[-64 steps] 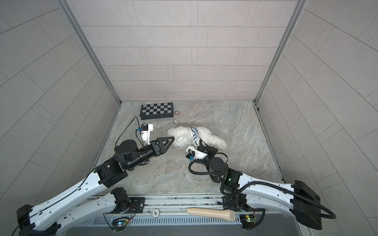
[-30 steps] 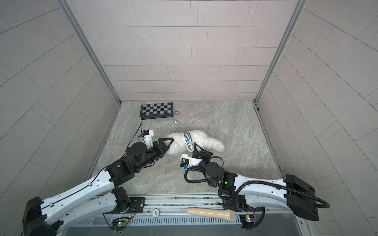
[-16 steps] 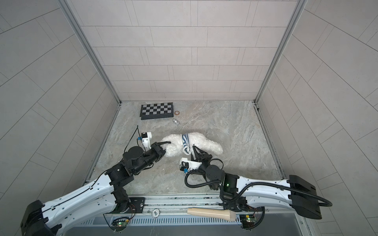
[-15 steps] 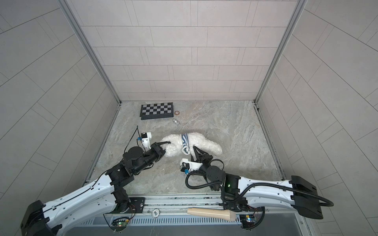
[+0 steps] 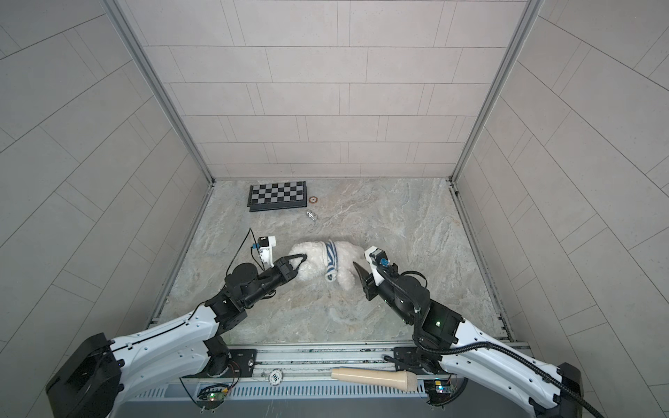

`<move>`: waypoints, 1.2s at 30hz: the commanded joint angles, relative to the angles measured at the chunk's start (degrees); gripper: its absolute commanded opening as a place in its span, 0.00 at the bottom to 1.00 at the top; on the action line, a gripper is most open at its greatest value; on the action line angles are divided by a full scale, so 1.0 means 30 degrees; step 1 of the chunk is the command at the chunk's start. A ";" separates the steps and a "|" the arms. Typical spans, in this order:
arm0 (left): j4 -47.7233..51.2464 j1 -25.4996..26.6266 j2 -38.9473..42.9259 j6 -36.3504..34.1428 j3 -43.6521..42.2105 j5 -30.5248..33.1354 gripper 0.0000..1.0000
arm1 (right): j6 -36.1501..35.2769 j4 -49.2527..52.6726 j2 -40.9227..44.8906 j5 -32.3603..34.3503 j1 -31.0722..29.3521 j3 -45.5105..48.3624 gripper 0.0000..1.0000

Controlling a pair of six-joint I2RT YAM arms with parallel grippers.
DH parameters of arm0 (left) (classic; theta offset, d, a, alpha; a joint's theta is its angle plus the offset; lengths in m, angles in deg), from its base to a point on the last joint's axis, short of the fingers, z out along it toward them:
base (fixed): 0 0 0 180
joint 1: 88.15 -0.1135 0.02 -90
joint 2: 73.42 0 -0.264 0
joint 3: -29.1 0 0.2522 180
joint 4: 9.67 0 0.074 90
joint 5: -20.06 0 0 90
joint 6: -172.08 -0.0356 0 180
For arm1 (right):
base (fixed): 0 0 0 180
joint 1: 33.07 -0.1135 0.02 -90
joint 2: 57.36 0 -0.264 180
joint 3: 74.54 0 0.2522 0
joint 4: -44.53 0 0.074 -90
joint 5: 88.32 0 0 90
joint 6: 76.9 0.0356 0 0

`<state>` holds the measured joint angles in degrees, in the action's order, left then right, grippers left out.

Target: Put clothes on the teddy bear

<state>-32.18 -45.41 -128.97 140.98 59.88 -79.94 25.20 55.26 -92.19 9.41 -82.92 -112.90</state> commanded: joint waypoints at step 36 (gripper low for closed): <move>0.1765 0.0986 0.0206 -0.4397 -0.0135 -0.0884 0.00 | 0.7755 0.0156 -0.4151 -0.7848 0.1673 0.0400 0.21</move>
<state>-24.74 -42.85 -128.70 128.12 59.86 -82.80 46.05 56.31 -105.63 -13.87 -77.95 -112.57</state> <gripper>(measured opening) 0.086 0.198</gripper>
